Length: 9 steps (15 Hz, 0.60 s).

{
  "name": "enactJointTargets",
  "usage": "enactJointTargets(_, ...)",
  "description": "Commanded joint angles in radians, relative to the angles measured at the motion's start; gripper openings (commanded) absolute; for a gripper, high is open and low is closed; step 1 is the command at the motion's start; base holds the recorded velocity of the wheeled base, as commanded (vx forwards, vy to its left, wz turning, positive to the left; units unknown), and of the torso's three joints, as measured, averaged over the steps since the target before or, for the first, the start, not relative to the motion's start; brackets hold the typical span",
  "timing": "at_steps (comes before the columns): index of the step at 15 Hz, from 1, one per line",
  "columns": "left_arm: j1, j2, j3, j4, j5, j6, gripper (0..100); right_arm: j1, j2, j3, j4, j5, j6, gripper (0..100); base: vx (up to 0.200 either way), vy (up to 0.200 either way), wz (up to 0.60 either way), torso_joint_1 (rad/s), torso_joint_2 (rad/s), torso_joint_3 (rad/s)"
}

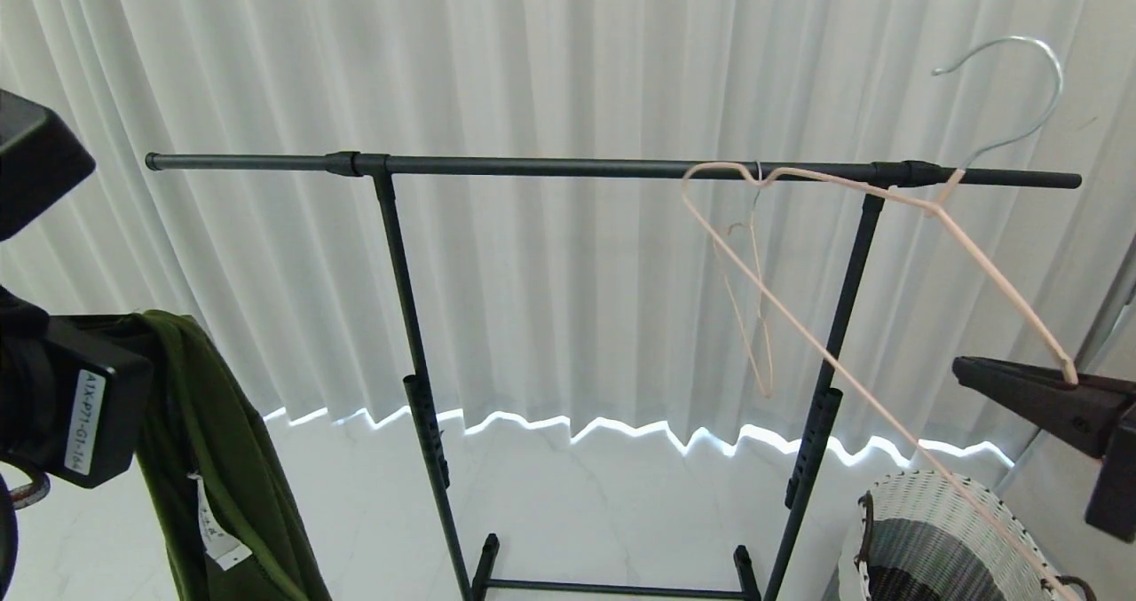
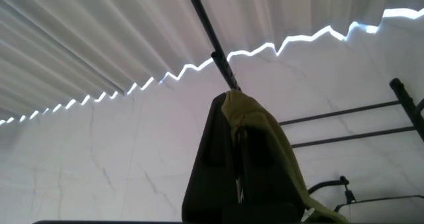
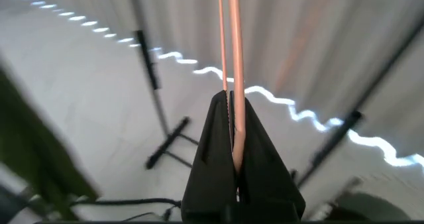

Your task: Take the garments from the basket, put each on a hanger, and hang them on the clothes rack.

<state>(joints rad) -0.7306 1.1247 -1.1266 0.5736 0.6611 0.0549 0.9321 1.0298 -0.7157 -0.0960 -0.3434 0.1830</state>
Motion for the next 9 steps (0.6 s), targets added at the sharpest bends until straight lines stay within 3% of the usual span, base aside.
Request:
enactJointTargets(1, 0.000, 0.010, 0.002, 0.000, 0.000, 0.000, 0, 0.142, 0.027, 0.010, -0.034, 0.069, 0.009, 0, 0.000, 0.000, 0.00, 0.000, 0.00, 0.000)
enactJointTargets(5, 0.007, 0.063, 0.001, -0.011, 0.000, -0.007, 0, 0.275, 0.092, 0.050, -0.079, 0.185, 0.056, 0, 0.000, 0.000, 0.00, 0.000, 0.00, 0.000)
enactJointTargets(9, 0.140, 0.164, -0.010, -0.038, 0.054, -0.017, 0, 0.349, 0.107, 0.099, -0.099, 0.282, 0.113, 0, 0.000, 0.000, 0.00, 0.000, 0.00, 0.000)
